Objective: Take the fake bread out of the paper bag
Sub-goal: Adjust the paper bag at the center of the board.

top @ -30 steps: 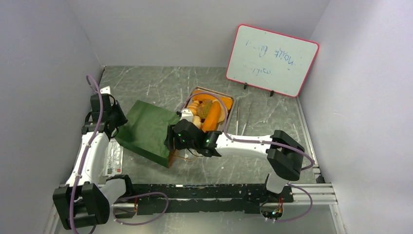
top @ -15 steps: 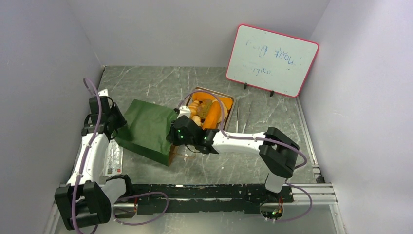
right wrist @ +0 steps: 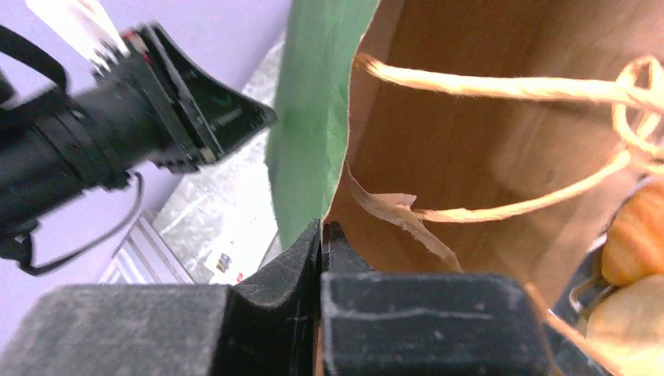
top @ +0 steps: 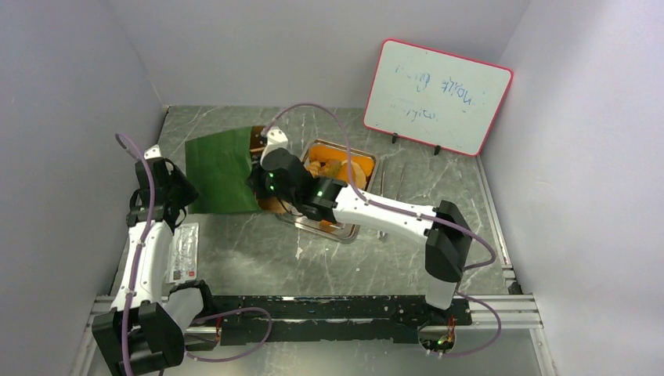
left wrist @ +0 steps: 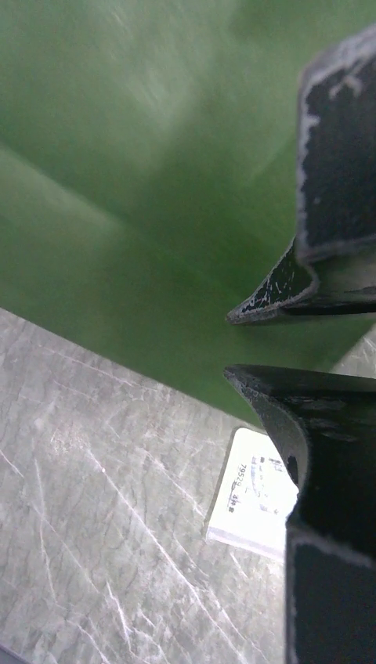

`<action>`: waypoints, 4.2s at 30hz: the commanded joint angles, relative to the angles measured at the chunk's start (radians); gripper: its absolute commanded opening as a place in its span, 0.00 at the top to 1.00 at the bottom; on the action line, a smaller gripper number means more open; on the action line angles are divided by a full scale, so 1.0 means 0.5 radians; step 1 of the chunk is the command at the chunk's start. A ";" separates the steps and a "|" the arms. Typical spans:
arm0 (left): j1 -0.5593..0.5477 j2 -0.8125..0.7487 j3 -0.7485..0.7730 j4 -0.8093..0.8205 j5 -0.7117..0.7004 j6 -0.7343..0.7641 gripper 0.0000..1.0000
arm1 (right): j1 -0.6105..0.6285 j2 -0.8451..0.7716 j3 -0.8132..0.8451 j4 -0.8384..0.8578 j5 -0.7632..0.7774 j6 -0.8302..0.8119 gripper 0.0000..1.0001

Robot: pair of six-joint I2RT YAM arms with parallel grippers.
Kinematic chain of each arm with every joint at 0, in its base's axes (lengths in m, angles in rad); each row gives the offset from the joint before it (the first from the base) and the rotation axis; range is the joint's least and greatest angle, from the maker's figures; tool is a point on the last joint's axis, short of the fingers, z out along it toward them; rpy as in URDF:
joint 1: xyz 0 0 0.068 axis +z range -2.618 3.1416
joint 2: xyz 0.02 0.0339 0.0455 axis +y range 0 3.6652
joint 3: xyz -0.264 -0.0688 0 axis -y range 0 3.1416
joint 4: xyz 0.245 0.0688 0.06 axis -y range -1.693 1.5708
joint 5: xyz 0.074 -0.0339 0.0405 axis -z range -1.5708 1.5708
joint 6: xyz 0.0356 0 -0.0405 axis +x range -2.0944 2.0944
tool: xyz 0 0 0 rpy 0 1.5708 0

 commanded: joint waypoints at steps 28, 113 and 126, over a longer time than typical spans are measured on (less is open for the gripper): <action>-0.052 0.351 0.032 0.300 0.378 -0.156 0.80 | 0.175 0.950 1.981 -1.416 0.378 -0.632 0.97; -0.285 -0.072 -0.196 0.068 -0.306 -0.624 0.71 | 0.928 -0.056 0.930 -0.438 1.086 -1.184 0.38; -0.285 -0.049 -0.211 0.085 -0.315 -0.624 0.70 | 1.245 -0.669 0.129 -0.062 1.834 -1.303 0.45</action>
